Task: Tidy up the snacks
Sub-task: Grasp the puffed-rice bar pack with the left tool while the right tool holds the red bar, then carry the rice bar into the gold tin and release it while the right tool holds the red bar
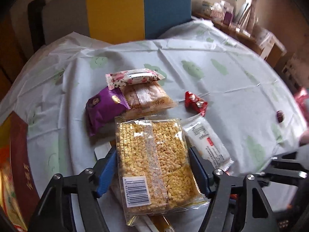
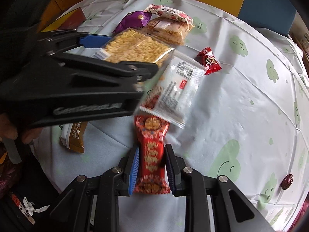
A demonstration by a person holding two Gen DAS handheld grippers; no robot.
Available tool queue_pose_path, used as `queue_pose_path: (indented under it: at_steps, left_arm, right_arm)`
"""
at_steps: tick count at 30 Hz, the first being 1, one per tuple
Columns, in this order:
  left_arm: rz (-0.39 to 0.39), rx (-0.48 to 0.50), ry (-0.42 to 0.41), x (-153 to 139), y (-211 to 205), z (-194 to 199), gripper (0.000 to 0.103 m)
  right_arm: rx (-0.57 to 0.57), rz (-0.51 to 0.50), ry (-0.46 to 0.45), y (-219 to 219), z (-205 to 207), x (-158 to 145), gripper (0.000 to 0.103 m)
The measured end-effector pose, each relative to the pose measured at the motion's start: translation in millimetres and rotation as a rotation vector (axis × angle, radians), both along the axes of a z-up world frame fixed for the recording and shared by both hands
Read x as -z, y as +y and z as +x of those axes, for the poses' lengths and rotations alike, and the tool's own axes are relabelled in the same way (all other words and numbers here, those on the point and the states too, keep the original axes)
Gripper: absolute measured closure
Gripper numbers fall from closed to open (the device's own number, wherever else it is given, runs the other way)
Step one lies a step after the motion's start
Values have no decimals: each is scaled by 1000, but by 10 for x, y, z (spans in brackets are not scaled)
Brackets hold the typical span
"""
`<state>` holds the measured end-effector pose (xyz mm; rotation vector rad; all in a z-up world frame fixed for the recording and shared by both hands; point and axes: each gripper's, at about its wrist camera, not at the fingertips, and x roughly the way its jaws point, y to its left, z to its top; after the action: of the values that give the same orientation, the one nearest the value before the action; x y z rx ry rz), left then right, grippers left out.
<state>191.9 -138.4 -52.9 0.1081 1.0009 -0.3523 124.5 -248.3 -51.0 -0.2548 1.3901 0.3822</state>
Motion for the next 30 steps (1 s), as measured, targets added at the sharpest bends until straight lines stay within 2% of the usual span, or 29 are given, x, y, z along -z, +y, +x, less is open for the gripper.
queue_pose_path:
  at_steps: [1, 6, 14, 23, 30]
  left_arm:
    - [-23, -5, -10, -26, 41, -50, 31]
    - [-44, -19, -58, -122, 156, -285, 32]
    - [-107, -151, -103, -374, 651, -595, 31]
    - [-151, -377, -146, -651, 1642, -800, 31]
    - [-141, -561, -105, -552, 2424, -719, 31]
  right_arm:
    - [-1, 0, -1, 1, 1, 13, 77]
    - [-8, -5, -8, 19, -17, 35, 77]
    - [-35, -30, -39, 119, -176, 55, 77]
    - [-47, -41, -68, 167, -279, 57, 77]
    - [-49, -49, -80, 190, -329, 56, 77]
